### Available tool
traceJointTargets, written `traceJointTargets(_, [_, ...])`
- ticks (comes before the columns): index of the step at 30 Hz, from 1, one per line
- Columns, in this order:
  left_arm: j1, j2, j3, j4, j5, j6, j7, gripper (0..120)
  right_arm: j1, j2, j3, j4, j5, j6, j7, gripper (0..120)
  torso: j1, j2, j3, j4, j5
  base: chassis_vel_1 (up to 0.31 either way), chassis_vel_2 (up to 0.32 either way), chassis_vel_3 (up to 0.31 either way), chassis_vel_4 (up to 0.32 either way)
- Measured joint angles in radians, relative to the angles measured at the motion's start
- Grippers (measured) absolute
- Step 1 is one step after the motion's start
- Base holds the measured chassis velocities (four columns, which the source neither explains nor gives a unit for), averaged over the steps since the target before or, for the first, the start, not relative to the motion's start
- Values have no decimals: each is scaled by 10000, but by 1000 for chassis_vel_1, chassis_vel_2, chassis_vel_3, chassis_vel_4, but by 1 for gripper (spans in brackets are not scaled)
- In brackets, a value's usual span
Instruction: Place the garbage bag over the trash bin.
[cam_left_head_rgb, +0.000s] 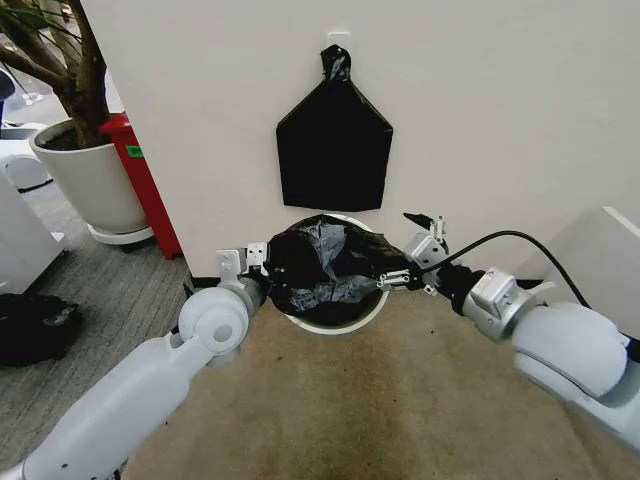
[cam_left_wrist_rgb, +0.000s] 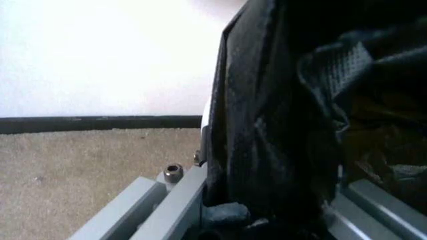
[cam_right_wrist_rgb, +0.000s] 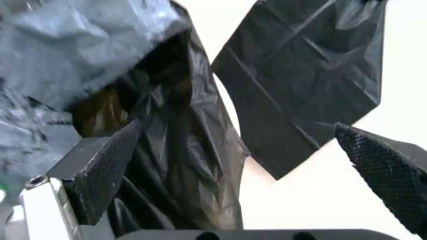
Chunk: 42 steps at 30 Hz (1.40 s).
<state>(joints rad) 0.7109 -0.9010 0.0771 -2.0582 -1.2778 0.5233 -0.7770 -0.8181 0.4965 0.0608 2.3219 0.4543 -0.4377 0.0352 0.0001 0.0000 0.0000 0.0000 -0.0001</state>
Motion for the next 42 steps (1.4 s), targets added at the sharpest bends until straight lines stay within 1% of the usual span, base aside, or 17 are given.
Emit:
traceJointTargets(2, [0,12,8,-21,21,1,15,0,82,52,-126,-111,-179,1,-57,100,0,0,0,0,0,0,0,0,0])
traceJointTargets(6, [-6,20,42,-107,69,10,51,0,347,349,-652,-620,-1023,93,-414,100,0,0,0,-1,2,0,0,0,0])
traceJointTargets(8, [-8,23,63,-175,103,23,73,0,675,522,-1111,-805,-1358,203,-431,100,0,0,0,0,1,0,0,0,0])
traceJointTargets(9, [-8,23,63,-175,103,23,73,0,675,522,-1111,-805,-1358,203,-431,100,0,0,0,0,1,0,0,0,0])
traceJointTargets(13, [-10,19,84,-230,131,49,82,0,1250,828,-1831,-750,-1415,229,-315,100,0,0,0,0,1,0,0,0,0])
traceJointTargets(17, [-17,14,137,-230,209,103,117,0,1607,1005,-2117,-527,-1048,135,6,100,0,0,1,2,0,0,0,0,0])
traceJointTargets(22, [91,-2,287,-216,511,192,316,0,1998,1011,-2163,-153,232,-6,590,100,0,0,0,0,0,0,0,0,0])
traceJointTargets(24, [99,-5,293,-216,526,195,325,0,2016,1013,-2168,-153,292,-8,632,100,0,0,0,0,0,0,0,0,0])
traceJointTargets(27, [279,-6,383,-252,859,302,580,0,2216,1106,-2181,-175,660,-15,923,100,0,0,0,0,2,0,0,0,0])
traceJointTargets(31, [461,87,448,-348,1221,350,889,0,2444,1207,-2310,-353,834,-79,1099,100,0,0,0,1,0,0,0,0,0])
traceJointTargets(35, [733,337,466,-568,1915,366,1436,0,2736,1366,-2364,-937,915,-119,1244,100,0,0,0,0,2,0,0,0,0])
traceJointTargets(42, [1134,538,292,-759,2444,361,1906,0,3085,1347,-2299,-1348,1366,-238,1423,100,0,0,0,0,2,0,0,0,0])
